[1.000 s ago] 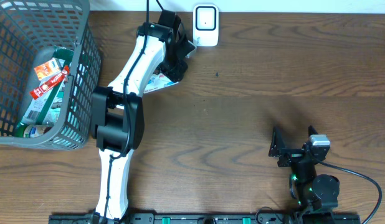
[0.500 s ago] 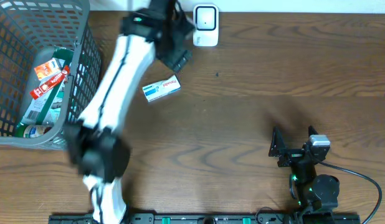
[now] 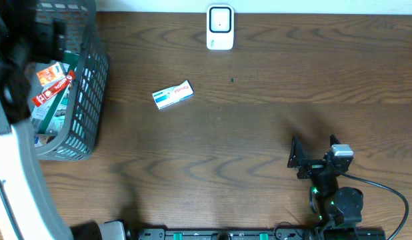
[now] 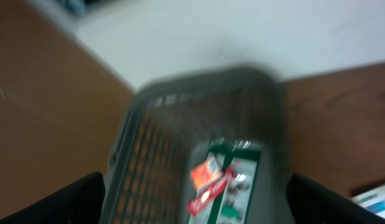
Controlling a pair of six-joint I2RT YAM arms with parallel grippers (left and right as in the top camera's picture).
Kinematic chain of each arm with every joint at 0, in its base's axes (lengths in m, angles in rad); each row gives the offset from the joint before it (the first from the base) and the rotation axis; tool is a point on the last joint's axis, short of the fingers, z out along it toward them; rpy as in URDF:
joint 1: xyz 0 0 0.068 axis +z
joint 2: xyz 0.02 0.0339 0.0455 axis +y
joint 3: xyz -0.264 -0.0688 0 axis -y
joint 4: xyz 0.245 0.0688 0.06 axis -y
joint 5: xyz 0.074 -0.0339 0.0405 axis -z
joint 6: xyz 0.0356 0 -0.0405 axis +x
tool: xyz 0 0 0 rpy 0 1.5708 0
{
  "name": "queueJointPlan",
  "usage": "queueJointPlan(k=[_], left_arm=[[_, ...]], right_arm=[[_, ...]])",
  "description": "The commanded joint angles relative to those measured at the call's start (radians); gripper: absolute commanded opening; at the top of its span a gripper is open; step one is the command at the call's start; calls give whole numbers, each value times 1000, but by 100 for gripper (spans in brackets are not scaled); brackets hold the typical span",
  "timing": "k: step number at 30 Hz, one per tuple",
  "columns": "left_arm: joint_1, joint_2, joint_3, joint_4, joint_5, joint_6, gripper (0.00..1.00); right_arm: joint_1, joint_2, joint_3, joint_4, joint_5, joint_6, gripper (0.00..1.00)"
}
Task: Scan the item barcode
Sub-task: 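Release the box on the table and return the left gripper to the basket, then grasp the red Nescafe sachet in the basket with the left gripper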
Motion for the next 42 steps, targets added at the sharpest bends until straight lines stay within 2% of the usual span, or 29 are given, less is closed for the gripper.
queueJointPlan(k=[1, 7, 18, 26, 30, 42], left_arm=[[99, 115, -29, -18, 80, 5, 94], [171, 328, -29, -13, 80, -3, 93], [172, 616, -29, 70, 79, 7, 93], [171, 720, -29, 118, 84, 10, 93], [171, 757, -30, 118, 125, 26, 88], [171, 818, -59, 126, 142, 135, 88]], right_arm=[[-5, -2, -1, -4, -4, 10, 99], [-5, -2, -1, -4, -4, 10, 99], [-5, -2, -1, -4, -4, 10, 99], [-5, -2, -1, -4, -4, 10, 99], [-5, -2, -1, -4, -4, 10, 99], [-5, -2, -1, -4, -4, 10, 99]])
